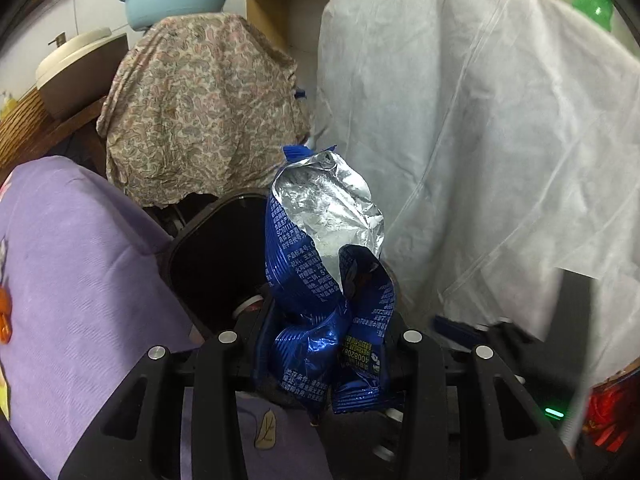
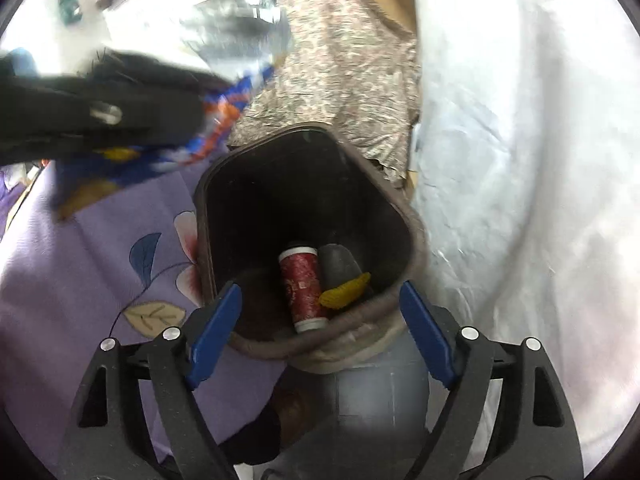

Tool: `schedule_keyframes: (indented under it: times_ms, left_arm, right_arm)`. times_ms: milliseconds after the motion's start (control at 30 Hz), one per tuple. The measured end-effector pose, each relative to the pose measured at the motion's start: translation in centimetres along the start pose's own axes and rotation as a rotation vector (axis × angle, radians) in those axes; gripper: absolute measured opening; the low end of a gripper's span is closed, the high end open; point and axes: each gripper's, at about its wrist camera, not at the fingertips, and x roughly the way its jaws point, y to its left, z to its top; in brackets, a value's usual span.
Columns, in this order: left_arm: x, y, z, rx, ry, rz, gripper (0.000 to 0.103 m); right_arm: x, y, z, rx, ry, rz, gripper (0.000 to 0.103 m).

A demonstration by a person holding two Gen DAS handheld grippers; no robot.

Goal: Collect trash
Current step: 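Drop the yellow net into the bin with the right tool while the left tool drops the chip bag, then move the left tool back to the table and grasp the white tissue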

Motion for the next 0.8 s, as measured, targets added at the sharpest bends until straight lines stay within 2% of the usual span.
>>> schedule_keyframes:
  times_ms: [100,233,333,400,600,800]
  left_arm:
    - [1.1,0.2,0.2,-0.005,0.021,0.021,0.039]
    - [2.5,0.6,0.5,-0.020,0.051,0.043,0.042]
    - [3.0,0.8,0.3,-0.027,0.066,0.055,0.056]
    - [2.8,0.8,0.2,-0.025,0.049,0.076,0.076]
    - [1.3,0.4,0.3,-0.003,0.003,0.089,0.087]
    - [-2.3,0.5,-0.4,-0.005,-0.059,0.056,0.092]
  right_arm:
    - [-0.9,-1.6,-1.0,0.027,0.009,-0.040,0.082]
    - [-1.8,-3.2,-2.5,0.068,0.022,-0.042,0.082]
    - [-2.3,-3.3,-3.1,0.071,0.023,-0.037,0.082]
    - [-2.5,-3.1,-3.2,0.074,0.023,-0.026,0.082]
    - [-2.8,-1.8,-3.0,0.056,0.012,-0.012,0.082]
    - [-3.7,-1.1,-2.7,0.047,-0.003,0.001,0.083]
